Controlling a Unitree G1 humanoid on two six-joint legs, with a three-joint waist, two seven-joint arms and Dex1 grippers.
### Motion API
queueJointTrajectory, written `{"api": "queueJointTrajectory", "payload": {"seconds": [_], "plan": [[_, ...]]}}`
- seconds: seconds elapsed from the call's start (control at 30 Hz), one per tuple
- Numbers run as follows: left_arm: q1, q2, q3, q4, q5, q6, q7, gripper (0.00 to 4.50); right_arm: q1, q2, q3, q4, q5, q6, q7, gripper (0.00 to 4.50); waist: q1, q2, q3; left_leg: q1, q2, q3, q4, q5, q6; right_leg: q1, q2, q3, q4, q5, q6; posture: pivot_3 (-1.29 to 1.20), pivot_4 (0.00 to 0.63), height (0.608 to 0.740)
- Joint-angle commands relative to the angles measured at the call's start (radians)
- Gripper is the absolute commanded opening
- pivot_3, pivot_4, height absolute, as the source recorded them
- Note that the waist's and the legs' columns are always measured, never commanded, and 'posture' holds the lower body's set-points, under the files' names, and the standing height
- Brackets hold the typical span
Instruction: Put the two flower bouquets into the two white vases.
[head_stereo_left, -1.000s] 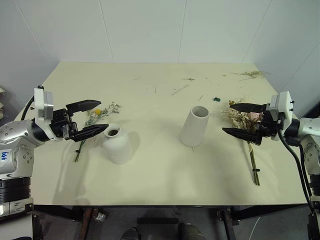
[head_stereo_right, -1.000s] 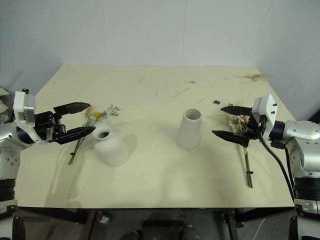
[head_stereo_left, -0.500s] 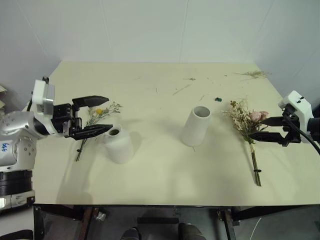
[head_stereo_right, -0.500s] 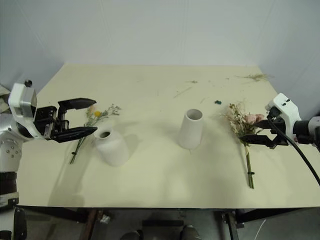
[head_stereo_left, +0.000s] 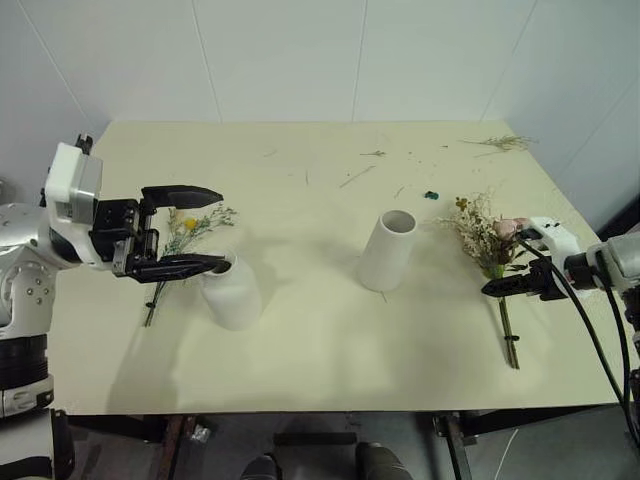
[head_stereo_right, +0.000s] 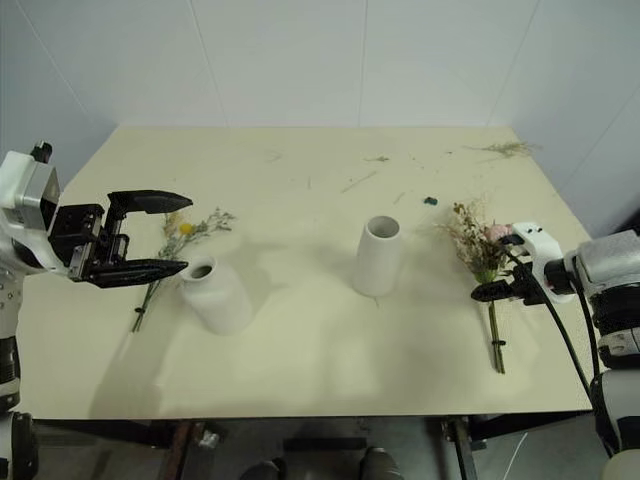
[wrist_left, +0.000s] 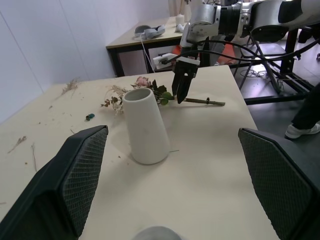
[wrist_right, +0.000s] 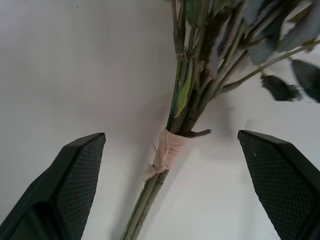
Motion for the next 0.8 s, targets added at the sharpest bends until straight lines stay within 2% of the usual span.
{"api": "queueJointTrajectory", "payload": {"seconds": [0.03,0.13,0.3,0.47,0.67,0.8], "plan": [[0.018,0.020,0.045,-0.055,-0.034,0.007,0.021,4.49,-0.023,0.021,0.025,0.069,-0.065,-0.064,-0.017,4.31,-0.001,0.000,0.000,0.000,0.000,0.000,0.001,0.000,0.000,0.000,0.000,0.000,0.000,0.000,0.000,0.00,0.150,0.740],[0.030,0.019,0.050,-0.077,-0.045,0.016,0.034,4.50,-0.053,0.053,0.015,0.148,-0.098,-0.124,-0.038,3.58,-0.001,-0.001,0.000,0.001,0.000,0.000,0.002,0.000,0.000,0.002,0.000,0.000,0.001,0.001,0.001,0.00,0.150,0.740],[0.026,0.017,0.038,-0.078,-0.052,0.023,0.036,4.50,-0.087,0.079,0.000,0.207,-0.127,-0.179,-0.017,1.73,-0.004,-0.001,-0.001,0.002,0.000,0.000,0.003,0.001,-0.001,0.003,0.000,0.000,0.001,0.002,0.001,0.00,0.150,0.740],[-0.007,-0.001,0.012,-0.046,-0.040,0.012,0.034,4.50,-0.085,0.083,-0.060,0.214,-0.125,-0.203,-0.043,0.14,-0.008,-0.001,-0.001,0.002,0.000,0.000,0.003,0.001,-0.001,0.003,0.000,0.000,0.001,0.002,0.001,0.00,0.150,0.740],[-0.076,-0.017,-0.041,0.048,-0.002,-0.019,0.015,4.50,-0.060,0.073,-0.300,0.164,-0.040,-0.236,-0.210,0.05,0.000,0.000,0.000,0.002,0.000,0.000,0.003,0.001,-0.001,0.002,0.000,0.000,0.001,0.002,0.001,0.00,0.150,0.740],[-0.124,-0.027,-0.082,0.116,0.038,-0.048,0.003,4.50,0.048,0.155,-0.587,-0.087,0.123,-0.534,-0.283,0.05,-0.001,0.000,0.000,0.001,0.000,0.000,0.002,0.001,-0.001,0.003,0.000,0.000,0.000,0.002,0.002,0.00,0.150,0.740]]}}
